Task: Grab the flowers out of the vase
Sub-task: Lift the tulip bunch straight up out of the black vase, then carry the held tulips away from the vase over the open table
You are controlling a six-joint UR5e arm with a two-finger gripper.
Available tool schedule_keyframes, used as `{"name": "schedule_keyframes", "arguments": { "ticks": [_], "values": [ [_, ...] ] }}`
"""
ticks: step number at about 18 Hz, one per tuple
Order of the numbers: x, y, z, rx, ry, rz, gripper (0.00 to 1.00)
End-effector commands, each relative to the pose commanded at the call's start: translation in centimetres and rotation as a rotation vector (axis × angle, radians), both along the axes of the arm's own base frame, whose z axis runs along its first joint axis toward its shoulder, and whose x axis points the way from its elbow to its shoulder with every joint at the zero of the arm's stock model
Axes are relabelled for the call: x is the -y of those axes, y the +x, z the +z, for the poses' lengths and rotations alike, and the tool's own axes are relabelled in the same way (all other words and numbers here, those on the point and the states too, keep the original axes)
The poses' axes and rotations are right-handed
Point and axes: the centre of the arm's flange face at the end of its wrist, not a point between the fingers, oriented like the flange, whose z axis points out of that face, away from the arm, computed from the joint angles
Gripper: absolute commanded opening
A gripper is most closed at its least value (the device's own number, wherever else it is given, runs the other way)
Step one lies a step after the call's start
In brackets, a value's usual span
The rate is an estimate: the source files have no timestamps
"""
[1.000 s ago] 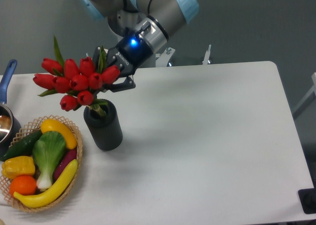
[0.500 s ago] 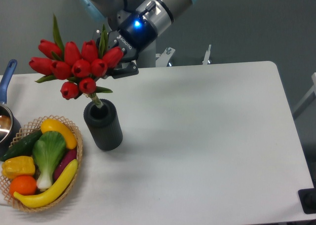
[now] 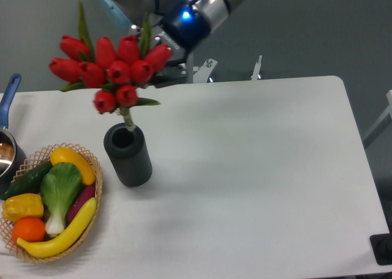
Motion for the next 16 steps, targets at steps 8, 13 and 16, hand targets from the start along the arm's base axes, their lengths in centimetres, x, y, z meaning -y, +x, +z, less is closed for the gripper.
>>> {"name": "schedule_keyframes", "arguments": {
  "ticks": [8, 13, 16],
  "values": [
    [4.2, -6.2, -4.3, -0.172, -0.259, 0.184, 0.02],
    [4.9, -8.8, -8.7, -0.259, -0.460, 0.203, 0.01],
    [5.8, -9.5, -10.6, -0.296, -0.609, 0.227, 0.01]
  ]
}}
